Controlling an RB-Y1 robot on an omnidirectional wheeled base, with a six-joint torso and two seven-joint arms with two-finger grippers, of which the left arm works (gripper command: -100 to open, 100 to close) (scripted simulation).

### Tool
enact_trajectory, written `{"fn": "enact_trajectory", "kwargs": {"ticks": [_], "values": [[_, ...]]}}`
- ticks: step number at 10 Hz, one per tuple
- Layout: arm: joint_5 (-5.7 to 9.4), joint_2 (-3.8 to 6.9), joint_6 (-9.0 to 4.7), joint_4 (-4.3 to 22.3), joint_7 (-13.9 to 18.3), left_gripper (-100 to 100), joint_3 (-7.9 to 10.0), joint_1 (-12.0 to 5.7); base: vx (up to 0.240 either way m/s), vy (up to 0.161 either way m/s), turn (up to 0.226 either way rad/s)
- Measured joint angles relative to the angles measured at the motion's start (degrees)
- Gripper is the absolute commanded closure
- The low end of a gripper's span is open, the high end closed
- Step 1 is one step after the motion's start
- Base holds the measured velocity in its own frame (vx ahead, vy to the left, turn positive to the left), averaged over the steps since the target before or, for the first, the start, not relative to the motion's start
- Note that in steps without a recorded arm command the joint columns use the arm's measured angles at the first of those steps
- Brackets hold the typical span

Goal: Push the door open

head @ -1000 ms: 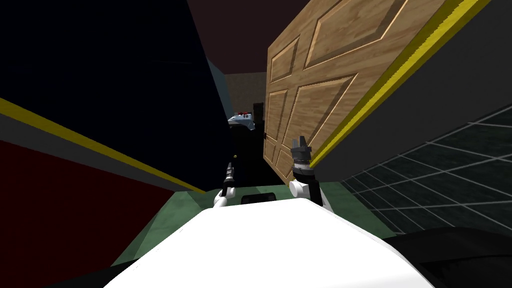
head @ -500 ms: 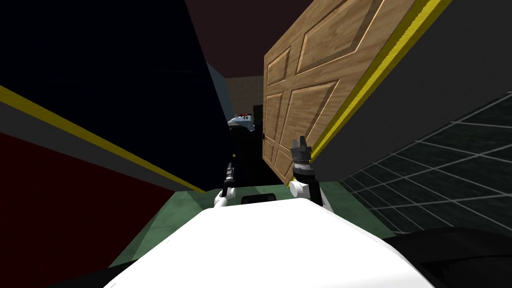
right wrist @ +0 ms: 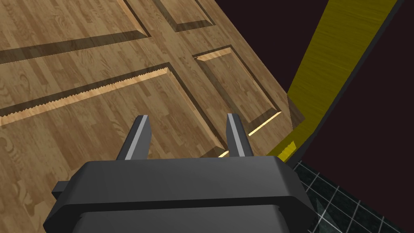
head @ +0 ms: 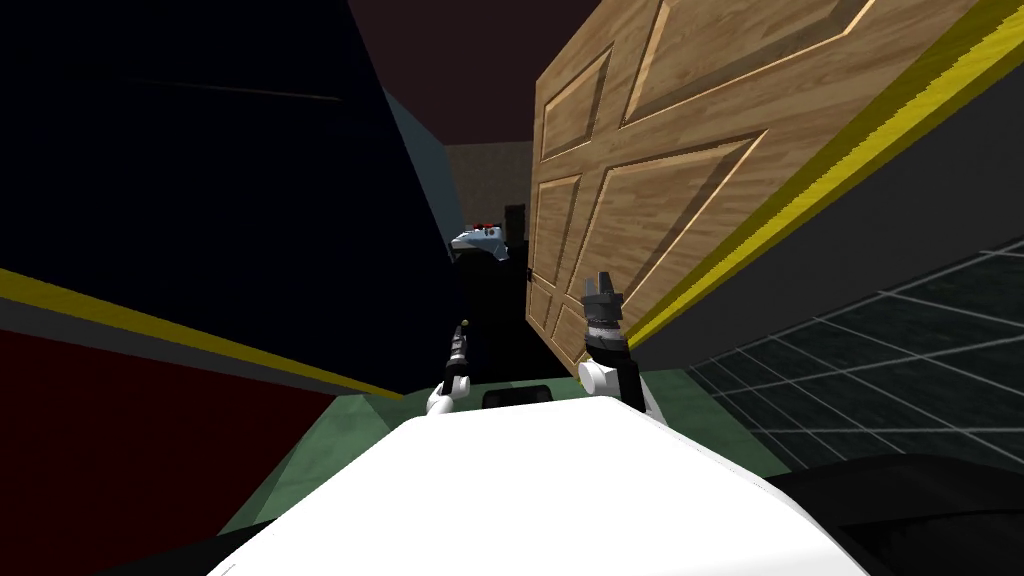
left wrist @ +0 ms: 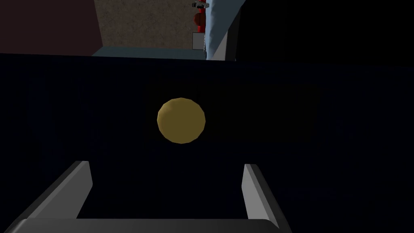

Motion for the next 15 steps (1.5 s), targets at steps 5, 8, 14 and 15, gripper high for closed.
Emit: {"fn": "enact_trajectory", "kwargs": {"ticks": [5, 8, 14, 15], "values": [[0.21, -0.63, -0.95, 0.7, -0.2, 100, 0.4, 0.02, 0.12, 0.021, -0.016], [0.21, -0.53, -0.79, 0.7, -0.2, 100, 0.43, -0.07, -0.017, -0.003, -0.002], [3.08, -0.58, -1.06, 1.0, -2.7, 100, 1.96, 0.36, 0.091, 0.028, -0.068], [4.0, -0.67, -1.49, 1.5, -3.8, 100, 2.7, -0.39, 0.146, 0.036, -0.099]]}}
